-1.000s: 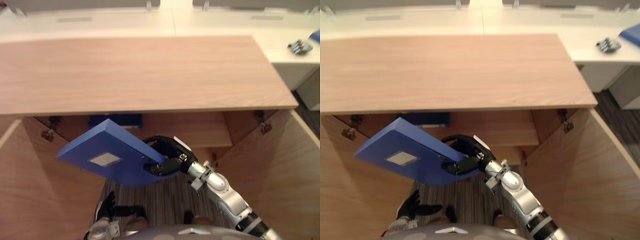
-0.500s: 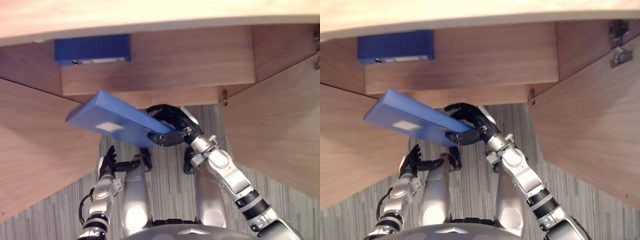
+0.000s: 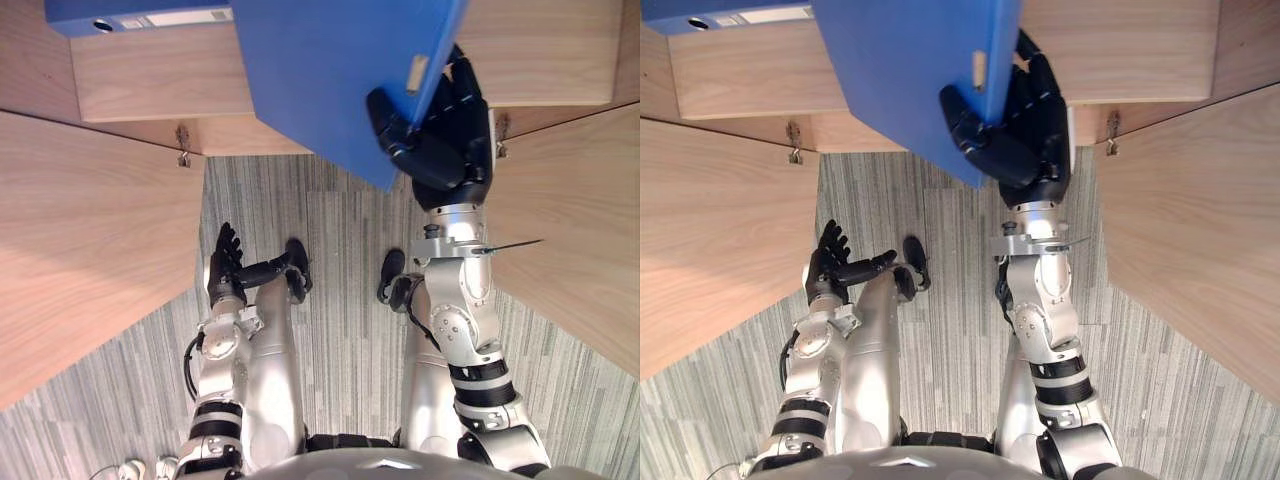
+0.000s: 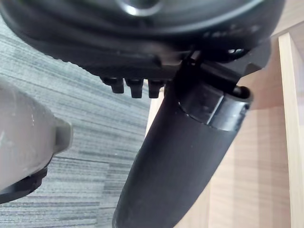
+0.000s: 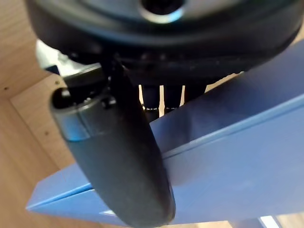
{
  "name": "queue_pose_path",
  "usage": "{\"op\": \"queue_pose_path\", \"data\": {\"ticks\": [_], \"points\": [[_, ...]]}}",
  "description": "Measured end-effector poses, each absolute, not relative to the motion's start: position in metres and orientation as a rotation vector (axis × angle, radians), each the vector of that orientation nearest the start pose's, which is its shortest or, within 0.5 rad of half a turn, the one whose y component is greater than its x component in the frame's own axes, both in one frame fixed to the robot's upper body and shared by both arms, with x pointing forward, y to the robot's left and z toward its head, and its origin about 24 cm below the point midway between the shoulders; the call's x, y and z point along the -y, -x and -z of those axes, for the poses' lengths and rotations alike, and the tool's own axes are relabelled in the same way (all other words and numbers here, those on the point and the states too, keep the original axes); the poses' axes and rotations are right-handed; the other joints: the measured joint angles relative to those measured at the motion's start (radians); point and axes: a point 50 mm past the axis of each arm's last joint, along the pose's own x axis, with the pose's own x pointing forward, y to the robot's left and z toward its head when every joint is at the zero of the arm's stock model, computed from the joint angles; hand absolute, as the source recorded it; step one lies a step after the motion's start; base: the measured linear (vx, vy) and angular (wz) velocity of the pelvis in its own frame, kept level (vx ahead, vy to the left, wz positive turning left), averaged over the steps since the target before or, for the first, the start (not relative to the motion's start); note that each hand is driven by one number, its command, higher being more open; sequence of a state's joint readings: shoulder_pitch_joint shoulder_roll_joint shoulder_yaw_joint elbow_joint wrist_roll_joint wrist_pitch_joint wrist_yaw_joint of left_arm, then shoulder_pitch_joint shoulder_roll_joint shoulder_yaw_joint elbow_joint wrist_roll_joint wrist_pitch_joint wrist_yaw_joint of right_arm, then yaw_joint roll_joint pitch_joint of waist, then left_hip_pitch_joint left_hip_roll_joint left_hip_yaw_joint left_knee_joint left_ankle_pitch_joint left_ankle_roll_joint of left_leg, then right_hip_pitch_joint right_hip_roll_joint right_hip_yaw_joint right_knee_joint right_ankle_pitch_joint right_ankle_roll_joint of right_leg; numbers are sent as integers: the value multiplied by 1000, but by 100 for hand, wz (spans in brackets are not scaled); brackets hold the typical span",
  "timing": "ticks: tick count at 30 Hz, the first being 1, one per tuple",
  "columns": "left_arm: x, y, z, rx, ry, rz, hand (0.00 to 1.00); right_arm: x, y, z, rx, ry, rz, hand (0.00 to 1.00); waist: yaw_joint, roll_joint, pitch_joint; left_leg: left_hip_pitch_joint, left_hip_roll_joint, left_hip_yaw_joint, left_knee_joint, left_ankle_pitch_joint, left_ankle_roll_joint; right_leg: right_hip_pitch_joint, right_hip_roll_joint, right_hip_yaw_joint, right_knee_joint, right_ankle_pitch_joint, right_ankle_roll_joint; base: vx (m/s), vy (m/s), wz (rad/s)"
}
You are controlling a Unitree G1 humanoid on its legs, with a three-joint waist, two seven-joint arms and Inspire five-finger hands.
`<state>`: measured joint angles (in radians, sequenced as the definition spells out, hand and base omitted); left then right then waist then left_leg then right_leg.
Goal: Walk over to the cabinet, pick up the folder, carry it to the office cabinet, place the folder inside the office cabinet, then close the office cabinet door
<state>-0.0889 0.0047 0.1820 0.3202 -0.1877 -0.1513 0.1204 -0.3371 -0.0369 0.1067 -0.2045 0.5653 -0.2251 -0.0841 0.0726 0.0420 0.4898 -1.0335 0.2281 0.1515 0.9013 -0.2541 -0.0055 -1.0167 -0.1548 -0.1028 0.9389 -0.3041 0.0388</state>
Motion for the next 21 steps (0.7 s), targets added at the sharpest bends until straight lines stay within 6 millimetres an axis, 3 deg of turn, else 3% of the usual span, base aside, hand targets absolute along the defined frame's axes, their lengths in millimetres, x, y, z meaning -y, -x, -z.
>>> {"op": "queue_pose_path", "data": {"ticks": [12, 21], "points": [[-189, -262, -10, -49, 216, -322, 100, 137, -310, -207, 655, -863, -84, 0, 2, 0, 5, -53, -4, -14, 36, 0, -5, -48, -11, -5, 41, -4, -1, -39, 19, 3], [-189, -263, -16, -24, 217, -336, 100, 150, -329, -232, 686, -1182, -29, 0, 14, 0, 5, -63, -26, -26, -7, 30, -7, -48, -28, -26, 18, -2, -1, -19, 24, 10]]}}
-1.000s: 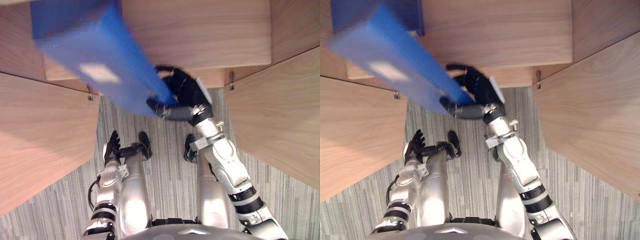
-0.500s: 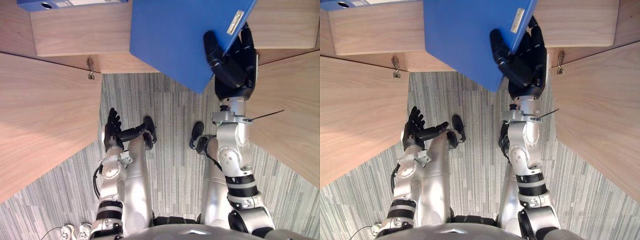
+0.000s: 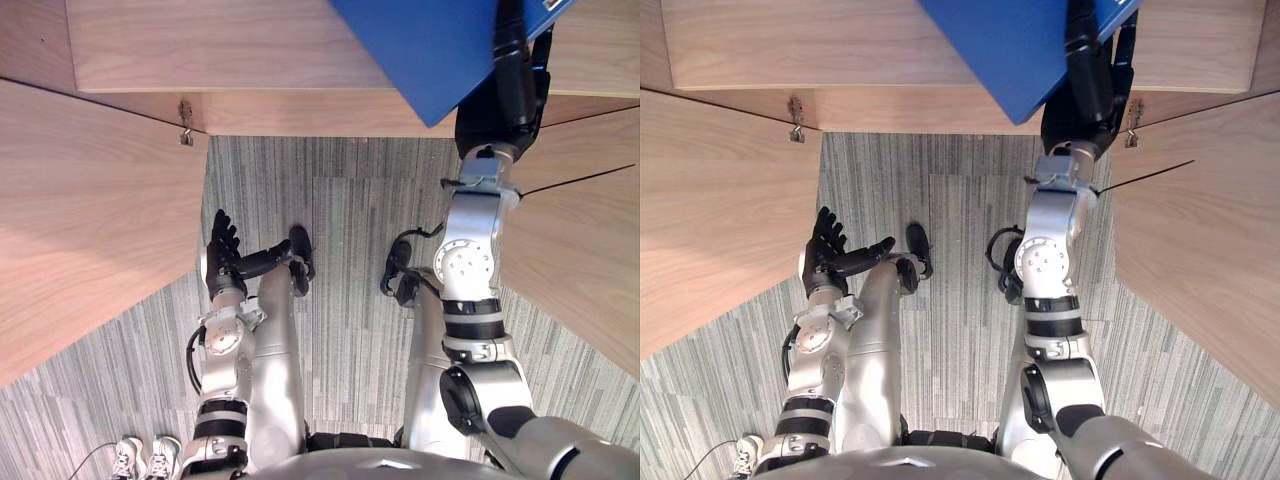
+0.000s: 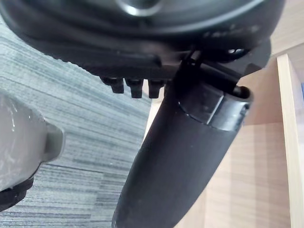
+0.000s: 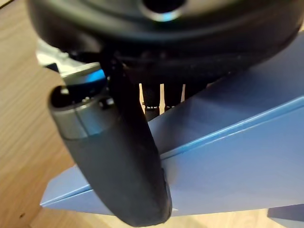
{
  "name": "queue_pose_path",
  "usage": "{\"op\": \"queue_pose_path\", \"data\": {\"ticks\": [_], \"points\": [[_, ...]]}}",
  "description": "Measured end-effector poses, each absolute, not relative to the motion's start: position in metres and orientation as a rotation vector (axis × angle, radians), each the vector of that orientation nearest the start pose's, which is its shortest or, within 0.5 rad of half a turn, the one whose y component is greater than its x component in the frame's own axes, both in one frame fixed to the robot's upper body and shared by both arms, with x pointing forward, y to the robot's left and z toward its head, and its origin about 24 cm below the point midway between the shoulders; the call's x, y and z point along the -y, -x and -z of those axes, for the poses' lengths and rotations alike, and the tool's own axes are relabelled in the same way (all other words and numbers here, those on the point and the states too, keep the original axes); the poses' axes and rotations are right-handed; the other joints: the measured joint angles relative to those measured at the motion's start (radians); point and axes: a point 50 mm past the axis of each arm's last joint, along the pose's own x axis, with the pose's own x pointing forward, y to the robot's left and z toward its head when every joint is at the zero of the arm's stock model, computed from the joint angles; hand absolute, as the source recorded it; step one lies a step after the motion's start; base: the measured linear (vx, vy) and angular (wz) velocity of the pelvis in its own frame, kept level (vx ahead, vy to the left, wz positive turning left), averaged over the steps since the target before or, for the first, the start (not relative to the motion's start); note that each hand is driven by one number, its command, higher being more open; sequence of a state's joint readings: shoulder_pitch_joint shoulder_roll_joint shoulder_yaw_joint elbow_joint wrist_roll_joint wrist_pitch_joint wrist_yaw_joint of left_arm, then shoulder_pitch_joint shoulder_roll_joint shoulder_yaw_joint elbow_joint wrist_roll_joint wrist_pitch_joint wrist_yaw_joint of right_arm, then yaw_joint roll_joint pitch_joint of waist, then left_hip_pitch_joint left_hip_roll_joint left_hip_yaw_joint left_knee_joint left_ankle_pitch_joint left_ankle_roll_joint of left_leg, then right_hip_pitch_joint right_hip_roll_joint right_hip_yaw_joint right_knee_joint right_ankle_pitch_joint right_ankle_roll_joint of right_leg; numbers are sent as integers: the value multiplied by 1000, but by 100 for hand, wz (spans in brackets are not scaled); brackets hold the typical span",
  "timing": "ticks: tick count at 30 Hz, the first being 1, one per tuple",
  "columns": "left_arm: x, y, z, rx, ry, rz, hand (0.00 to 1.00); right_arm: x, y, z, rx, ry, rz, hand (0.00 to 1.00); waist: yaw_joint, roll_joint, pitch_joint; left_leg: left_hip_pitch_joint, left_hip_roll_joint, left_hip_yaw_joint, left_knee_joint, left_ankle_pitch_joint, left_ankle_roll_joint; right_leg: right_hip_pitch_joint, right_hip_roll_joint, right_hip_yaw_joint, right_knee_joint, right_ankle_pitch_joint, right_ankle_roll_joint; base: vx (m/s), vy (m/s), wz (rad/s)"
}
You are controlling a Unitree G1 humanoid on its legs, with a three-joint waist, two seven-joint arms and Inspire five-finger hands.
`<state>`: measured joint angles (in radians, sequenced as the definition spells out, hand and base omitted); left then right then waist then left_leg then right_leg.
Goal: Walk over to the cabinet, pick up the folder, carry it to the office cabinet, place the folder inside the office cabinet, then close the office cabinet door
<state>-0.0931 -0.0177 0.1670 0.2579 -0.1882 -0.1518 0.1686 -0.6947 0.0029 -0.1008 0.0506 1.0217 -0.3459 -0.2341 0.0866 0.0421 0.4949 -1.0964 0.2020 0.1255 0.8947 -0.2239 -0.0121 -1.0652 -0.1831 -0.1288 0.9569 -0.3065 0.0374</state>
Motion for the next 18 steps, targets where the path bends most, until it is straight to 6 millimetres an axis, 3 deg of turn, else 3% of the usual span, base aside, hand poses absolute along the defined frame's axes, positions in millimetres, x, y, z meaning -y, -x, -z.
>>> {"op": "queue_pose_path", "data": {"ticks": [9, 16, 17, 18], "points": [[-173, -266, -23, 0, 260, -301, 100, 169, -345, -260, 730, -1421, 77, 0, 12, 0, 0, 0, -11, -26, -50, 39, -20, 5, -5, -34, -16, 2, -3, -11, 7, 10], [-163, -267, -23, -5, 282, -278, 100, 185, -350, -281, 772, -1596, 156, 0, 17, 2, -2, -5, -20, -47, -102, 83, -31, 6, -8, -64, -41, 15, -24, -34, 10, 10], [-163, -267, -23, -5, 285, -278, 100, 185, -351, -284, 771, -1609, 165, 100, 18, 4, -3, -5, -22, -50, -108, 89, -32, 6, -8, -67, -43, 16, -26, -23, 9, 7], [-163, -267, -23, -5, 286, -278, 100, 185, -351, -285, 770, -1612, 166, 100, 19, 4, -3, -5, -22, -51, -111, 92, -33, 6, -8, -68, -43, 16, -27, -27, 9, 8]]}}
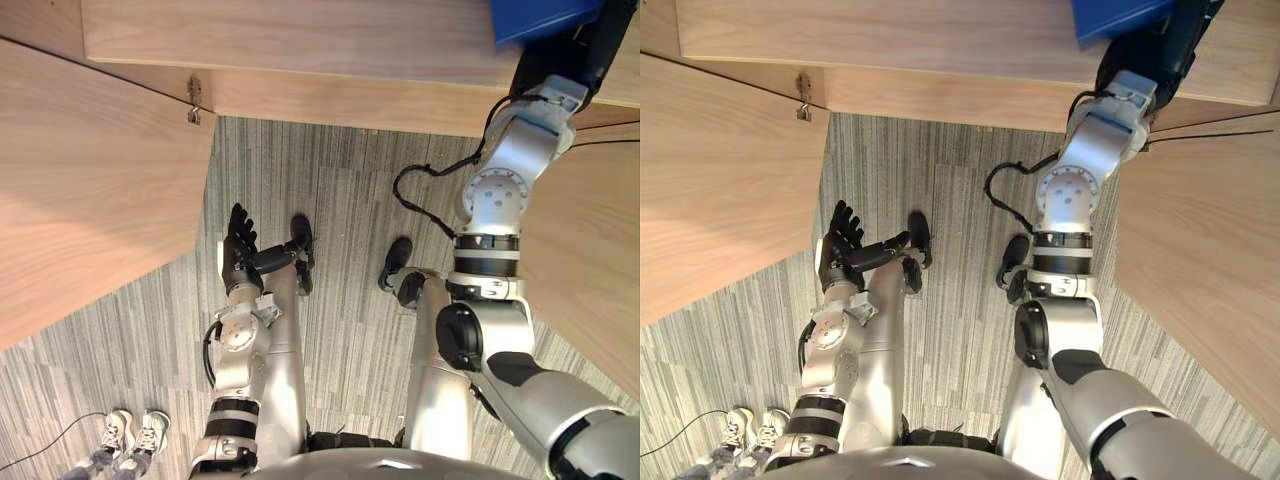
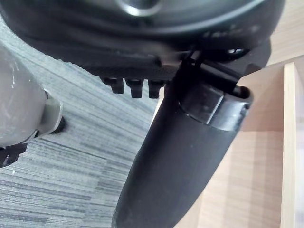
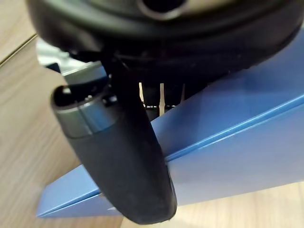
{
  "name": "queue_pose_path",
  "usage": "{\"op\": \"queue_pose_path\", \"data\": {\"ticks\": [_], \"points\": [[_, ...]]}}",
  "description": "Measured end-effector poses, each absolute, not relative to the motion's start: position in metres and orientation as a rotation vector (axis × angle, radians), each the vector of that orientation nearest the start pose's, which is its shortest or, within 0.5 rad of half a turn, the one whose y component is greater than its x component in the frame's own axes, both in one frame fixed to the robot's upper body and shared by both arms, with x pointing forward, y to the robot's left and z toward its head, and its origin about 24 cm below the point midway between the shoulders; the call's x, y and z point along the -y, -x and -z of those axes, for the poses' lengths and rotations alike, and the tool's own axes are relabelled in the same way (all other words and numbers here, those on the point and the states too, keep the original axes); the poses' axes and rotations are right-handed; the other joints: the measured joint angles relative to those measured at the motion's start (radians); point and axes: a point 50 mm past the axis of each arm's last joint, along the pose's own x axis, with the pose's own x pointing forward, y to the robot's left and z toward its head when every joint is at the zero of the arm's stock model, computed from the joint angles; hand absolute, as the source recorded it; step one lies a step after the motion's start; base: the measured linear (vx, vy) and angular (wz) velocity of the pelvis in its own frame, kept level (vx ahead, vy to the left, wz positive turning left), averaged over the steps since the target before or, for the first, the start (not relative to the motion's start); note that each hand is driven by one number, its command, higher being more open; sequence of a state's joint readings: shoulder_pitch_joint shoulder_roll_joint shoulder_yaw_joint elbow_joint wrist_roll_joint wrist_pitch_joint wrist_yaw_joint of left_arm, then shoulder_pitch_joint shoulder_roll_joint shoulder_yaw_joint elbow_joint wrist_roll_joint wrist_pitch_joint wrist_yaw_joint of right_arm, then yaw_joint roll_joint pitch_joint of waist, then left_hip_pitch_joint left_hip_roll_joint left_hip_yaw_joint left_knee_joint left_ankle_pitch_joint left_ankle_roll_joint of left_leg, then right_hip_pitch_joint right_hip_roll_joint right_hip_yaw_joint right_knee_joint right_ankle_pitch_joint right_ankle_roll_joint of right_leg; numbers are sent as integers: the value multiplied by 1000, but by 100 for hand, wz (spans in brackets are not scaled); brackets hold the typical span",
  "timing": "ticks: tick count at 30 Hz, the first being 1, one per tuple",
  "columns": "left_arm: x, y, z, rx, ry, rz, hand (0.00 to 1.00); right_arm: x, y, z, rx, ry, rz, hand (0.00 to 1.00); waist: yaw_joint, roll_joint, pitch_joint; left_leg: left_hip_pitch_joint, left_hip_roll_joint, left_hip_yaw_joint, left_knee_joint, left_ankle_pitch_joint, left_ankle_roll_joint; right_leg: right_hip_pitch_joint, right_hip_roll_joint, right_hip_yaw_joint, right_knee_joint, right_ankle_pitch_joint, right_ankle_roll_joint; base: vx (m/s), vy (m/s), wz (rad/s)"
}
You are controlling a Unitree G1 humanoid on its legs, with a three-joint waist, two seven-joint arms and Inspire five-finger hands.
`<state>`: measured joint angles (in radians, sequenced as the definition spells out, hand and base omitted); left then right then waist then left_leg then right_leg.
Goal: Walk over to the cabinet, pick up the folder, carry it to the office cabinet, place the folder inside the office cabinet, then close the office cabinet door
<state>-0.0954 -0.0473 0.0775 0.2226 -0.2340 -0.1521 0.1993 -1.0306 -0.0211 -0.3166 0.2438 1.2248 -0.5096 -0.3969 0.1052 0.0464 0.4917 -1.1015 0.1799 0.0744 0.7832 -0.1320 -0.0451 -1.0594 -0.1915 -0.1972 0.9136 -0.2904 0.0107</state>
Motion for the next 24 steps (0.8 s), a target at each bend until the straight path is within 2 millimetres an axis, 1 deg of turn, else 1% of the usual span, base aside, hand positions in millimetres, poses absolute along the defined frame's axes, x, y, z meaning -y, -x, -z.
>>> {"op": "queue_pose_path", "data": {"ticks": [5, 12, 16, 21, 24], "points": [[-154, -268, -23, -10, 295, -248, 100, 186, -354, -301, 766, -1678, 164, 100, 8, 9, -5, 1, -7, -8, -37, 30, -8, -1, -4, -18, -10, 6, -10, -23, 11, 10], [-150, -268, -24, -13, 310, -225, 100, 184, -354, -307, 762, -1667, 150, 100, 16, 16, -10, 5, -10, -13, -60, 52, -12, -2, -5, -25, -11, 10, -18, -11, 11, 4], [-150, -268, -24, -13, 310, -224, 100, 180, -354, -312, 751, -1608, 111, 100, 16, 21, -13, 7, -10, -13, -64, 56, -14, -2, -5, -26, -12, 13, -24, 0, 0, 0], [-150, -268, -23, -13, 311, -225, 100, 164, -359, -313, 695, -1524, 52, 100, 15, 25, -18, 7, -10, -13, -65, 59, -14, -2, -4, -27, -12, 15, -27, -4, 27, 0], [-151, -268, -23, -14, 319, -228, 100, 152, -363, -314, 664, -1400, -2, 100, 12, 25, -18, 8, -10, -13, -66, 60, -14, -2, -4, -27, -12, 16, -28, 3, 28, 0]]}}
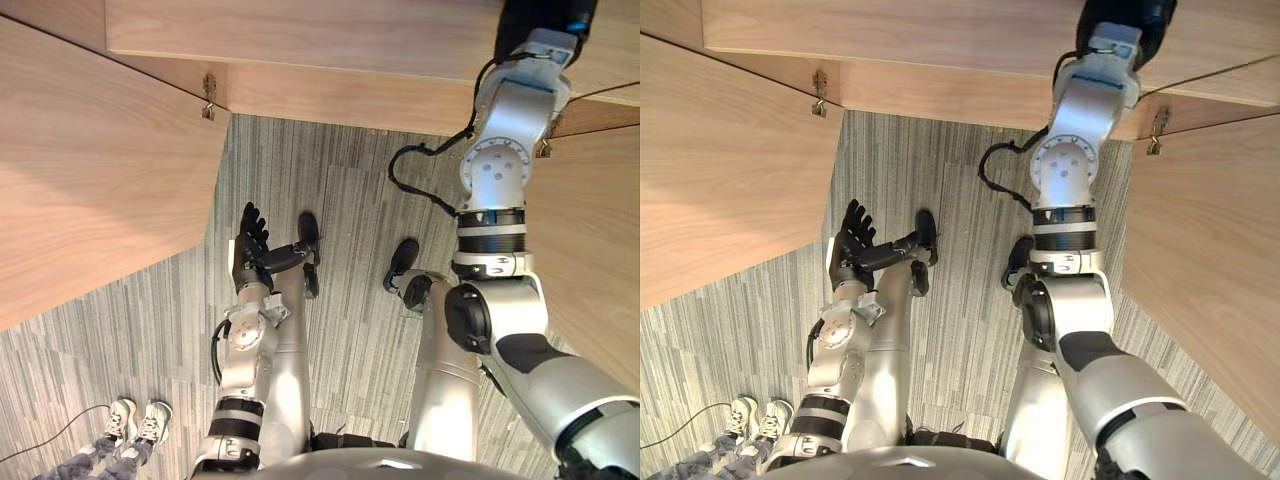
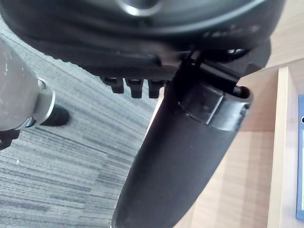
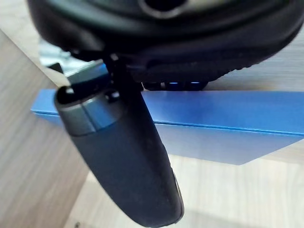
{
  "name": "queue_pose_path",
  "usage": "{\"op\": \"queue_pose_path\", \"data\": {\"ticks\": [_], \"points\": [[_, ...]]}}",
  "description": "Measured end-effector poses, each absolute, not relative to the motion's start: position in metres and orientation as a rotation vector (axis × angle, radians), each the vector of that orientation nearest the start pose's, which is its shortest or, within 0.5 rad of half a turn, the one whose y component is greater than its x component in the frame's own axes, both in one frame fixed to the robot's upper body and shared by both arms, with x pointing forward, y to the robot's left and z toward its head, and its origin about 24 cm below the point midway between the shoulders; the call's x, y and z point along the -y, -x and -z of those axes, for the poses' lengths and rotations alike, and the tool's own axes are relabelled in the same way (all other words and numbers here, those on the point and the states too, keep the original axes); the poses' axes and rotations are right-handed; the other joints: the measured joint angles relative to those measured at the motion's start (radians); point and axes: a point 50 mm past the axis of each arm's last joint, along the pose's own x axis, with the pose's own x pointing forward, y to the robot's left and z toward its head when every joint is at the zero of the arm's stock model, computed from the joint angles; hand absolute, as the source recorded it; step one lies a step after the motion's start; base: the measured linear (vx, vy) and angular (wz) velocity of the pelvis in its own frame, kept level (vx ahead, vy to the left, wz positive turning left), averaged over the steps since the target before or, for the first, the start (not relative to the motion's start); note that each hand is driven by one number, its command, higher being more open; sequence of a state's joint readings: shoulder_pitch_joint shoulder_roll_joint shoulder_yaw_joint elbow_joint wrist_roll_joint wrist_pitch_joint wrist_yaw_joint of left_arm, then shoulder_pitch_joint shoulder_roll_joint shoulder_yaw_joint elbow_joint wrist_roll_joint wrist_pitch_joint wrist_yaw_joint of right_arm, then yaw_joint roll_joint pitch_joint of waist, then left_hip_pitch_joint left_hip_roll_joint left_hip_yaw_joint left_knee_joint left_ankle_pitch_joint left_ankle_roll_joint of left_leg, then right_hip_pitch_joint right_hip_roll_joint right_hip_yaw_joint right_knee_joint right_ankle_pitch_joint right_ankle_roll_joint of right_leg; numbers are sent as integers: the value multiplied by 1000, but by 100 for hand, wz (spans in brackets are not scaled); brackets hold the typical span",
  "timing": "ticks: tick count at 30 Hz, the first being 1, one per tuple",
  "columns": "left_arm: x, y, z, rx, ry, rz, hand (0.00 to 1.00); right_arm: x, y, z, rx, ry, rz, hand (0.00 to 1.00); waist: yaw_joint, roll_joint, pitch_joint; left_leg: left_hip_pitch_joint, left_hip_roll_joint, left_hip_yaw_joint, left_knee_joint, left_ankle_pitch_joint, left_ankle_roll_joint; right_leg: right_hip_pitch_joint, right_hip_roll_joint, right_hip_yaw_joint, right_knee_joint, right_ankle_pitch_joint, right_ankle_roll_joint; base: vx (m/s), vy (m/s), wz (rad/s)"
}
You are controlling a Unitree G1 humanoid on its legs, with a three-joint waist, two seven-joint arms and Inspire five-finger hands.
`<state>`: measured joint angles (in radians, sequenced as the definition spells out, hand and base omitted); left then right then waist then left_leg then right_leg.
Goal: Walk over to the cabinet, pick up the folder, carry it to the office cabinet, place the folder inside the office cabinet, then close the office cabinet door
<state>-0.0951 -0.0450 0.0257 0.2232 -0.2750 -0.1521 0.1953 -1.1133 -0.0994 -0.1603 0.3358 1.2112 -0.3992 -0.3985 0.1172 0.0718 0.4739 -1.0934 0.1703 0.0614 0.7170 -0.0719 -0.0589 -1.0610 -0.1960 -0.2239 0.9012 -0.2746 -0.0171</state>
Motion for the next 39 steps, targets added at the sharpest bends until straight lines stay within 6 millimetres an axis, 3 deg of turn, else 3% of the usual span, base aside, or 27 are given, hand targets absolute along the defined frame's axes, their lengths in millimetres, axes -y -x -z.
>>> {"op": "queue_pose_path", "data": {"ticks": [4, 7, 11, 19, 29, 35, 39], "points": [[-151, -268, -22, -18, 317, -221, 100, 142, -369, -316, 625, -1159, -58, 100, -11, 0, 0, 3, 0, 2, -14, 10, 3, 3, 1, -2, -14, 9, -2, 3, 41, 0], [-152, -267, -18, -34, 308, -212, 100, 145, -375, -312, 592, -1017, -62, 100, -19, 0, 0, 16, 2, 4, -30, 20, 5, 17, 7, -5, -35, 22, -2, 4, 41, -3], [-153, -268, -7, -86, 290, -206, 100, 144, -380, -309, 556, -961, -81, 100, -31, -2, -3, 58, 13, 24, -72, 27, 15, 60, 16, -8, -85, 44, -2, 6, 49, -7], [-164, -270, -4, -102, 282, -191, 100, 153, -387, -341, 561, -710, -124, 100, -43, -2, -3, 69, 12, 58, -127, 59, 37, 68, 16, -7, -146, 90, 5, 12, 64, -2], [-180, -260, 7, -139, 219, -159, 100, 179, -385, -338, 542, -7, -184, 100, -68, -3, -3, 106, 8, 75, -157, 63, 42, 104, 14, -6, -183, 102, 14, 18, 50, -1], [-181, -258, 14, -169, 205, -147, 100, 186, -381, -331, 532, 166, -207, 100, -67, -4, -3, 114, 11, 86, -157, 62, 43, 106, 14, -1, -182, 102, 14, 16, 31, -2], [-184, -257, 17, -182, 185, -144, 100, 189, -376, -313, 501, 304, -225, 100, -66, -16, -8, 116, 14, 88, -153, 60, 45, 107, 15, 0, -177, 102, 14, -5, 37, -2]]}}
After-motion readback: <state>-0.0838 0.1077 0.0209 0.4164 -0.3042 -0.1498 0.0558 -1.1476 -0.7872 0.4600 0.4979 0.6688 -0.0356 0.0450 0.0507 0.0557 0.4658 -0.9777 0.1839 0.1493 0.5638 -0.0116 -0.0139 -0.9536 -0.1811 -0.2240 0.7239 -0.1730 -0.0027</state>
